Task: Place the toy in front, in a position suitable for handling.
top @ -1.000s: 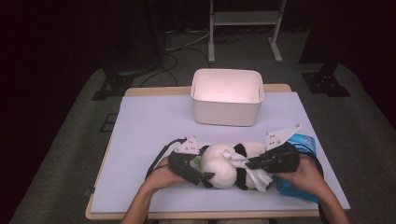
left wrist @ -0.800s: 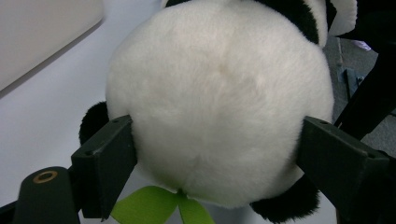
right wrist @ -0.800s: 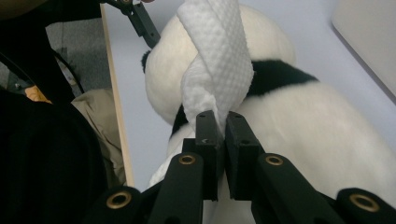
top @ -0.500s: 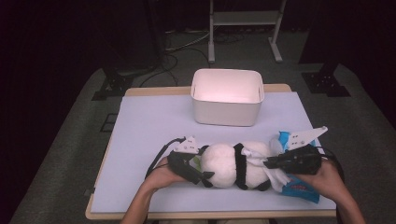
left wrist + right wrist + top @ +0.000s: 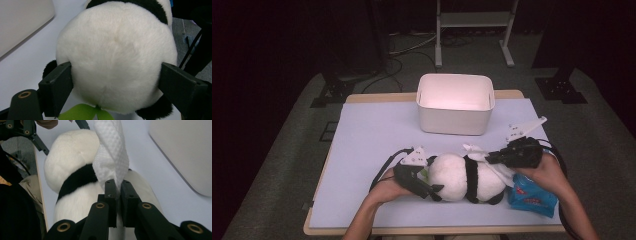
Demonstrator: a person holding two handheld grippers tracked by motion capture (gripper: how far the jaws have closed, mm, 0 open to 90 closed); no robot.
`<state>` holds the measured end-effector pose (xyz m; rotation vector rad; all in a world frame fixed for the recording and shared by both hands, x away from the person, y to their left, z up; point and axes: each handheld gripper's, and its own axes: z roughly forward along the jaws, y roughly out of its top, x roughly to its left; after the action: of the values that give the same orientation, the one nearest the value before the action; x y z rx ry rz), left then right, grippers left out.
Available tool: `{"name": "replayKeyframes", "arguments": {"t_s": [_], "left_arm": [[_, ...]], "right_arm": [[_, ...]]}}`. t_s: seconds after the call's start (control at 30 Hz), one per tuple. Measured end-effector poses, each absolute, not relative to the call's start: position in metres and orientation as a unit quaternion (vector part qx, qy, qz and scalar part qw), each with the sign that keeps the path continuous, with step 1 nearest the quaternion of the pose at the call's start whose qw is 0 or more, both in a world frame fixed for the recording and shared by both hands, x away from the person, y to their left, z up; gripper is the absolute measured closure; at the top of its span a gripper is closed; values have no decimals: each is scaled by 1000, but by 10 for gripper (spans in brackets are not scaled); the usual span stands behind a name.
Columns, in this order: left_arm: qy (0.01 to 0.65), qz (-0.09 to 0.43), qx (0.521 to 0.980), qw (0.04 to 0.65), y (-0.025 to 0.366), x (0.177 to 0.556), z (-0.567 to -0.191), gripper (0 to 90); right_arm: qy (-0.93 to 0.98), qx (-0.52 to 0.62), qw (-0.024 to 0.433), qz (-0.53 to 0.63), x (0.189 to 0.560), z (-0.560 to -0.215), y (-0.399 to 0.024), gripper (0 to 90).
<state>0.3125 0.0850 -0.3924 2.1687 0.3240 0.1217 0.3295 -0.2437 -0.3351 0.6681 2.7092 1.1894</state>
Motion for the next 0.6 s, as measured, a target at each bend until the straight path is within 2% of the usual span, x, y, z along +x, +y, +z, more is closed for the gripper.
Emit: {"name": "replayKeyframes", "arguments": {"t_s": [0.27, 0.43, 0.6], "left_arm": [[129, 51, 880, 454, 84, 313, -393, 143], [137, 38, 875, 463, 87, 314, -395, 126], [160, 3, 874, 459, 88, 318, -400, 89]], "right_arm": [[903, 213, 29, 372, 351, -339, -219, 840], [901, 216, 34, 375, 344, -342, -228, 844], [896, 217, 38, 386, 330, -347, -238, 847]]}}
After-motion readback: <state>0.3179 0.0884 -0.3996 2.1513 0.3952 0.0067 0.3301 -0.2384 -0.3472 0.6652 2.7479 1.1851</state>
